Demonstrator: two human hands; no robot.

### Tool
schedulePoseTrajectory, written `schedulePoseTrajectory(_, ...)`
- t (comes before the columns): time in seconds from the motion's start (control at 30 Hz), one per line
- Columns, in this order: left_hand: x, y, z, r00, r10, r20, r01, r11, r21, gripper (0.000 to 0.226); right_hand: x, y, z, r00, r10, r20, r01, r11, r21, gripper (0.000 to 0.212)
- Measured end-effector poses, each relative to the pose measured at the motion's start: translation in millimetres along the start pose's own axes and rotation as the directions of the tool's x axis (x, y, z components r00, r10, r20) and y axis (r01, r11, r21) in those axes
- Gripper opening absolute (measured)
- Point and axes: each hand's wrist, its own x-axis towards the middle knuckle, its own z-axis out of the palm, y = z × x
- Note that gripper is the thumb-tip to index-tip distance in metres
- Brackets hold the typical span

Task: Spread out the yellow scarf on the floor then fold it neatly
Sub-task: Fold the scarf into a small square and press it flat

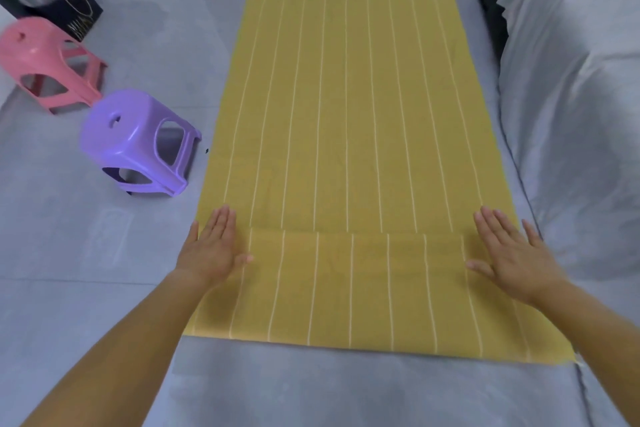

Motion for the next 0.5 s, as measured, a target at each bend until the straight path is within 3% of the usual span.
schedulePoseTrajectory(0.13, 0, 17, 22, 0.999, 0.046, 0.020, -0.044, 0.995, -0.089, 0.102, 0, -17, 20, 0.998, -0.055, -0.018, 0.056, 0.996, 0.068, 0.103)
schedulePoseTrajectory(0.27, 9, 29, 52, 0.997, 0.067, -0.037, -0.071, 0.990, -0.119, 0.116, -1, -40, 43, 0.995, -0.097, 0.022, 0.094, 0.989, 0.117, 0.101)
schedulePoseTrajectory(0.5, 24, 36, 91, 0.984, 0.027, -0.178, -0.061, 0.981, -0.185, 0.095, 4, -54, 71, 0.996, -0.030, -0.086, 0.042, 0.989, 0.144, 0.088)
